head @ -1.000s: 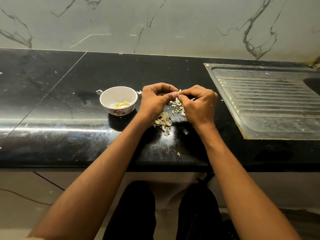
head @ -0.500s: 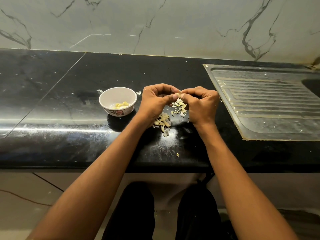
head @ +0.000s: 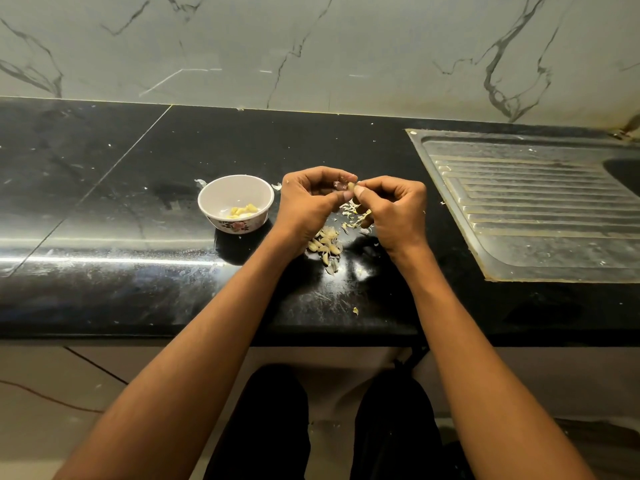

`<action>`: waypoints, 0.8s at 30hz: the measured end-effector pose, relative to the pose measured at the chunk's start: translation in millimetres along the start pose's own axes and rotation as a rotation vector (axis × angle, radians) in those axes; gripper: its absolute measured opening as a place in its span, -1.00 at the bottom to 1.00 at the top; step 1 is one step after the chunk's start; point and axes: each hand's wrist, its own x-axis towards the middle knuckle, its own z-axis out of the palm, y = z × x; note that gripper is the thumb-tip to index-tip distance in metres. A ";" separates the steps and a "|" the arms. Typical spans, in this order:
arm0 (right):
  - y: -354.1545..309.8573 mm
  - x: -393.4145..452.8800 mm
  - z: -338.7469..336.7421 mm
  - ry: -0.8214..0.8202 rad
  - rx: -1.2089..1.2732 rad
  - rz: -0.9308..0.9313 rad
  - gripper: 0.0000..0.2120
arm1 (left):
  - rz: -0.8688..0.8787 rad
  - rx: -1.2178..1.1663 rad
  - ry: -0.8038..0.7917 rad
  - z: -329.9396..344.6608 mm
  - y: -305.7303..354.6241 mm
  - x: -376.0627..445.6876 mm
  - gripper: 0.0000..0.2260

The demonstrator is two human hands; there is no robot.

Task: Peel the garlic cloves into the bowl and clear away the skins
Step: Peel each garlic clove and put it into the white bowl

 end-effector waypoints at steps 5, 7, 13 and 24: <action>-0.6 -0.4 0.2 0.004 -0.016 -0.021 -0.92 | -0.014 0.037 0.011 -1.6 0.0 -0.3 -0.86; 0.3 0.2 0.1 0.010 -0.032 -0.025 -0.92 | -0.028 0.039 0.012 -2.1 0.2 -0.8 -0.87; 2.1 0.2 -0.4 0.089 -0.120 -0.052 -0.92 | -0.065 0.063 0.026 -1.8 1.4 -1.9 -0.89; 3.2 -4.5 -0.1 0.088 -0.419 -0.323 -0.92 | 0.027 0.313 0.063 3.6 -2.4 -3.6 -0.90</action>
